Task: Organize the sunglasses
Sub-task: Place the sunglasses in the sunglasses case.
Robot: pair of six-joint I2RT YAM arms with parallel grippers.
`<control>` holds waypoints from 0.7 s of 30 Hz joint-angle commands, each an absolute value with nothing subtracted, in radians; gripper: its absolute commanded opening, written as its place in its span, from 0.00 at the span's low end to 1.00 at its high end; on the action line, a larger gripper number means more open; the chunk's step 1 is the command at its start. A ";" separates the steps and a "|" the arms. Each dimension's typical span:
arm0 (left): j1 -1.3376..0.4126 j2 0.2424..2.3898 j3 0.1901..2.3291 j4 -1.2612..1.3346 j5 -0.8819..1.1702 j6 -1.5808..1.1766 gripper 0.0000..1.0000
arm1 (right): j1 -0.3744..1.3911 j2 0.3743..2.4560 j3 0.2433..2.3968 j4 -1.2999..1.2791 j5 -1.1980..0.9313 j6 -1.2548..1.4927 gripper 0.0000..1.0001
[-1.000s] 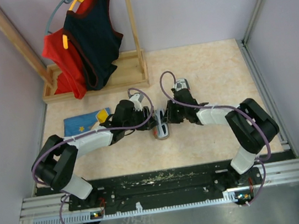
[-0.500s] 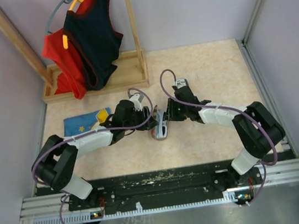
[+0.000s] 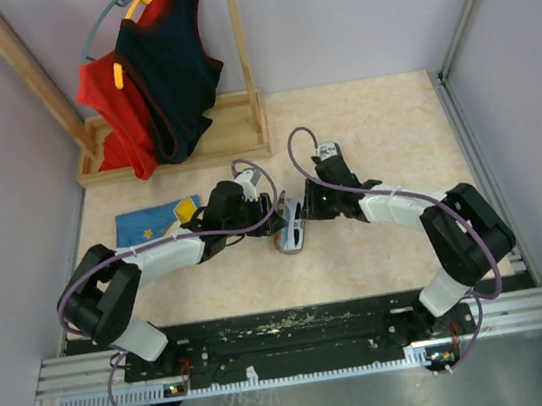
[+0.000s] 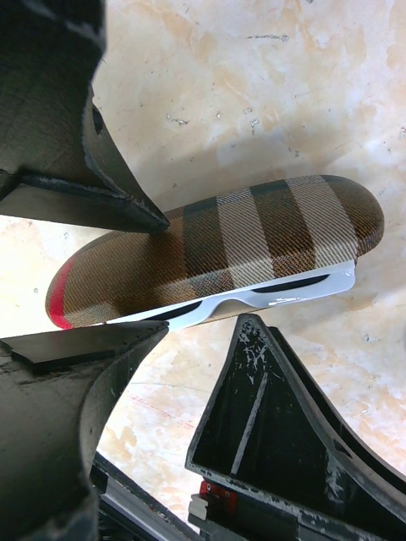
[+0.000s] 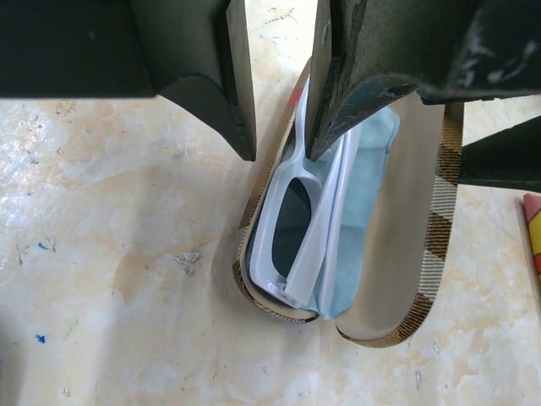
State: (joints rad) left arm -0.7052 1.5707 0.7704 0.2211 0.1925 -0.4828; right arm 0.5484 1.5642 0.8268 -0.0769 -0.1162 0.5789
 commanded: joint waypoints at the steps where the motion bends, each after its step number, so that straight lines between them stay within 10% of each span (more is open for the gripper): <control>1: -0.713 1.551 0.781 0.223 0.211 -0.487 0.52 | 0.564 1.591 0.868 -0.037 -0.145 0.575 0.28; 21: -0.734 1.564 0.795 0.222 0.214 -0.490 0.52 | 0.572 1.684 0.893 -0.035 -0.121 0.557 0.17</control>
